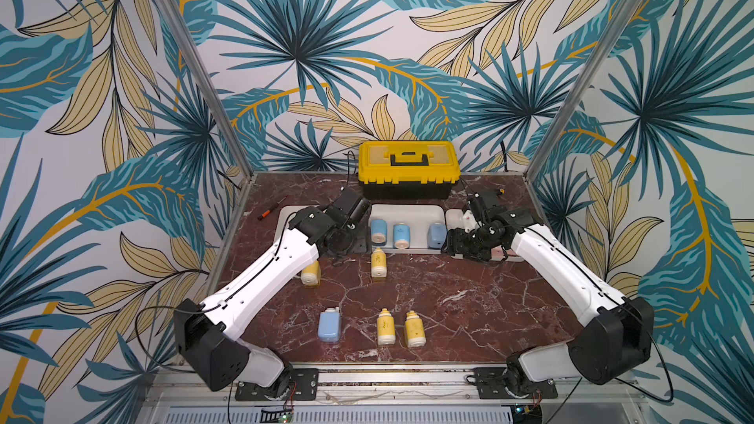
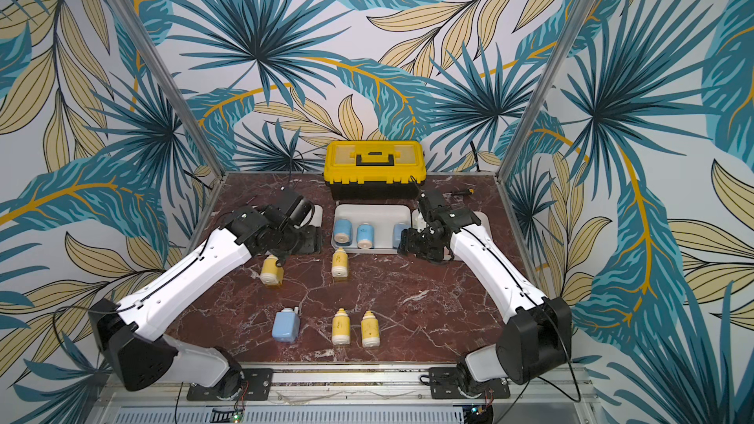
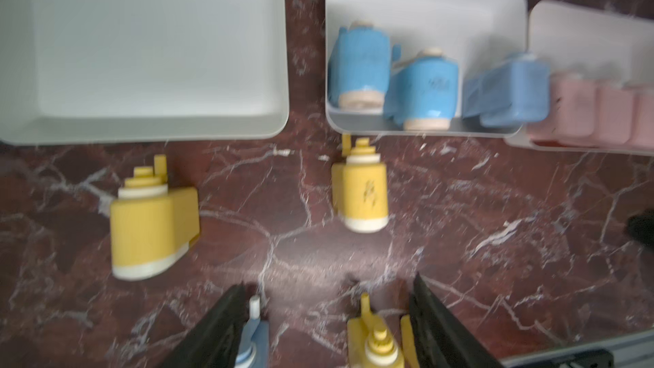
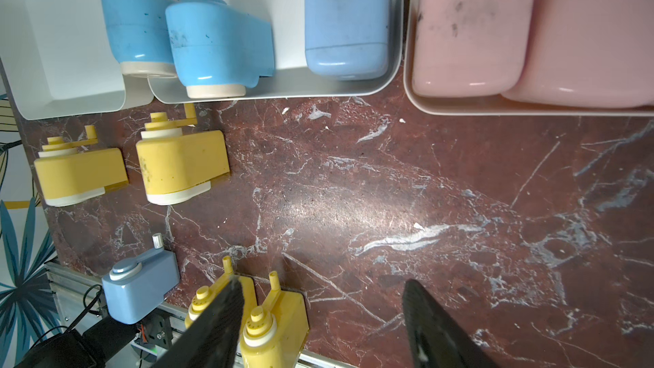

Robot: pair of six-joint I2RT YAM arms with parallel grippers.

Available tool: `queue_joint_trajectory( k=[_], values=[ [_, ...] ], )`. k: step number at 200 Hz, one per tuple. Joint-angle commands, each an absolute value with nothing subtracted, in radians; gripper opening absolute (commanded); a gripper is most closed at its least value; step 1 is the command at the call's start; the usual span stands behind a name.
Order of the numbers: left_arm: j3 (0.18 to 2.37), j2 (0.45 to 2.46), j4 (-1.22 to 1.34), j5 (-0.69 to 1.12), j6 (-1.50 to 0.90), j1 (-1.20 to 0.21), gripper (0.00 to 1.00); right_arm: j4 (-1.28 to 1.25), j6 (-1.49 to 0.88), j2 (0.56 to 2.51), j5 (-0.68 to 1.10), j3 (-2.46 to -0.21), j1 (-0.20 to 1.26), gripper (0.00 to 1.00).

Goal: Place the pencil sharpeners by color into the storage box
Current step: Pick up the pencil sharpener from the center of the board.

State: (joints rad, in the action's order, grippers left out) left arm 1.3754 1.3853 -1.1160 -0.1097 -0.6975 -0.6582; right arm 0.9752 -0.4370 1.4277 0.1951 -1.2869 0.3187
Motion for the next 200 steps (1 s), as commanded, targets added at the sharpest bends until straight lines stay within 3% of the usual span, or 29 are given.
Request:
queue_joint_trajectory(
  k=[1,74,200],
  values=[
    [1.249,1.27,-1.194,-0.13,-0.802,-0.714,0.76,1.019,-0.44,1.393,0.181,-1.246,0.325,0.73],
    [0.989,1.028,-1.362,-0.181,-1.078,-0.898,0.77,1.015,-0.459,1.33,0.193,-1.173,0.325,0.73],
    [1.04,1.32,-1.338,-0.169,-1.152,-0.902,0.82,0.996,-0.426,1.351,0.18,-1.135,0.325,0.73]
  ],
)
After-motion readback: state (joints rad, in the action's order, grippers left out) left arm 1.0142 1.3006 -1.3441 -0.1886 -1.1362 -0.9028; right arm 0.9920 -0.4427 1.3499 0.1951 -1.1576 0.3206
